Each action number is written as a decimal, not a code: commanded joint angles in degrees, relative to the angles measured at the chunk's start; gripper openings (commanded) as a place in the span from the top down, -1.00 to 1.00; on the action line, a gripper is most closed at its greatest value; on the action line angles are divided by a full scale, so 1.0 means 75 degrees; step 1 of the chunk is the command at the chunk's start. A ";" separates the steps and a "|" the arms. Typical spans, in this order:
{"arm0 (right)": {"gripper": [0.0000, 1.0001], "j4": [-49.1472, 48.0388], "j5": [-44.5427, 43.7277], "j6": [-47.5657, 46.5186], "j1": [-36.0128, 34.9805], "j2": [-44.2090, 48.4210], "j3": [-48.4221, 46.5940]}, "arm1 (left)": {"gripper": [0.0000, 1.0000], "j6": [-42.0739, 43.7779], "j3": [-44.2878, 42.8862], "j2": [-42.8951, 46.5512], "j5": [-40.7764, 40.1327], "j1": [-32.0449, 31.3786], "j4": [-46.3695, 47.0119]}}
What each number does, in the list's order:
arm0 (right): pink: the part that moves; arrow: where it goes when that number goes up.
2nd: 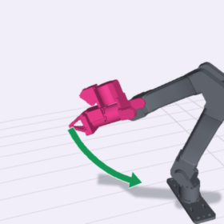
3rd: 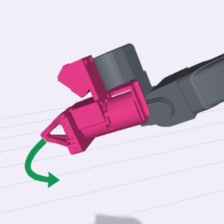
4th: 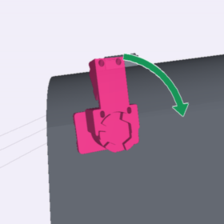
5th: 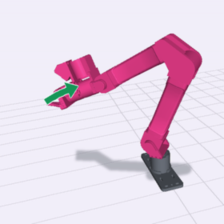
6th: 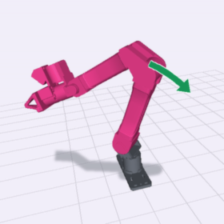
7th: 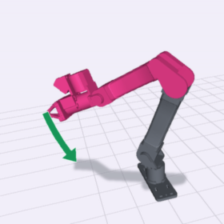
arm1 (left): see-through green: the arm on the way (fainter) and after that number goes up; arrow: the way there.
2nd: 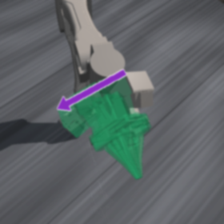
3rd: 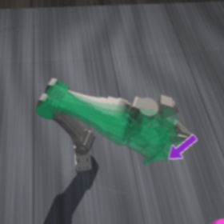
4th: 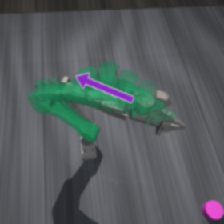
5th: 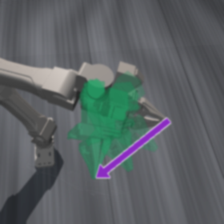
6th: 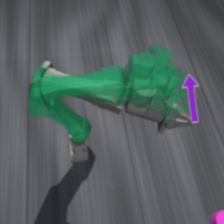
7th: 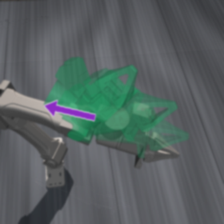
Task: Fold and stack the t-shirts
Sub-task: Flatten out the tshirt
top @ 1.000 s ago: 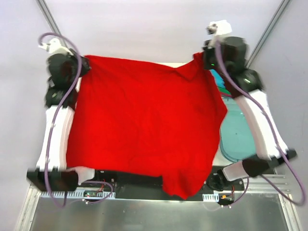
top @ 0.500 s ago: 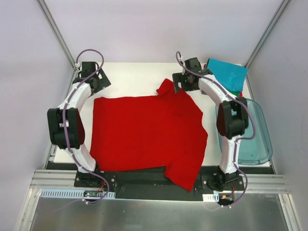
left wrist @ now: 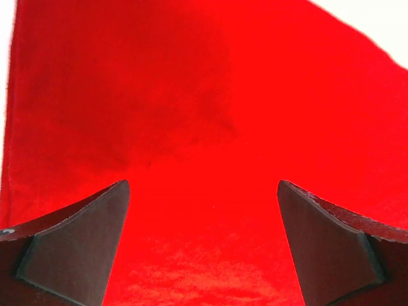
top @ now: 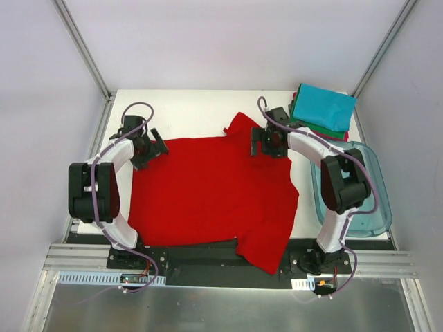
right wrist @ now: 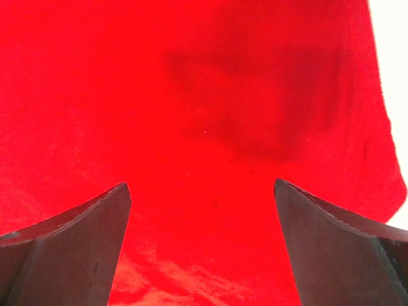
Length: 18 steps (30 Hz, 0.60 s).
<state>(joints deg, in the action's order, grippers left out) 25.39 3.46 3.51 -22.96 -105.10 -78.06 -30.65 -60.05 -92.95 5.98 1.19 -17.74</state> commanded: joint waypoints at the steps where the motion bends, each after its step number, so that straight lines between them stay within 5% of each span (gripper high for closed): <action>1: -0.92 -0.0069 0.0194 0.0446 0.0085 -0.0634 -0.0337 | -0.98 -0.0108 -0.0347 -0.0777 0.0141 0.0040 -0.0014; 7: -0.92 0.0002 0.0276 0.0879 0.0482 -0.1641 -0.0888 | -0.98 -0.0014 -0.1893 -0.2522 -0.0059 0.0052 -0.0658; 10: -0.92 0.0002 0.0405 0.1032 0.0647 -0.2064 -0.1321 | -0.61 -0.0014 -0.2993 -0.3343 -0.0094 0.0052 -0.1091; 14: -0.92 0.0224 0.0592 0.1056 0.0799 -0.2591 -0.2210 | -0.98 0.0091 -0.5042 -0.4444 -0.0071 0.0075 -0.1864; 18: -0.92 0.0353 0.0605 0.0857 0.0882 -0.3153 -0.3183 | -0.98 0.0255 -0.6884 -0.5511 0.0046 0.0087 -0.2415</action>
<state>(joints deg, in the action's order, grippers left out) 26.17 7.07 10.11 -16.84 -124.11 -95.96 -30.46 -102.17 -127.55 5.78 1.23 -29.47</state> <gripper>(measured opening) 0.960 0.987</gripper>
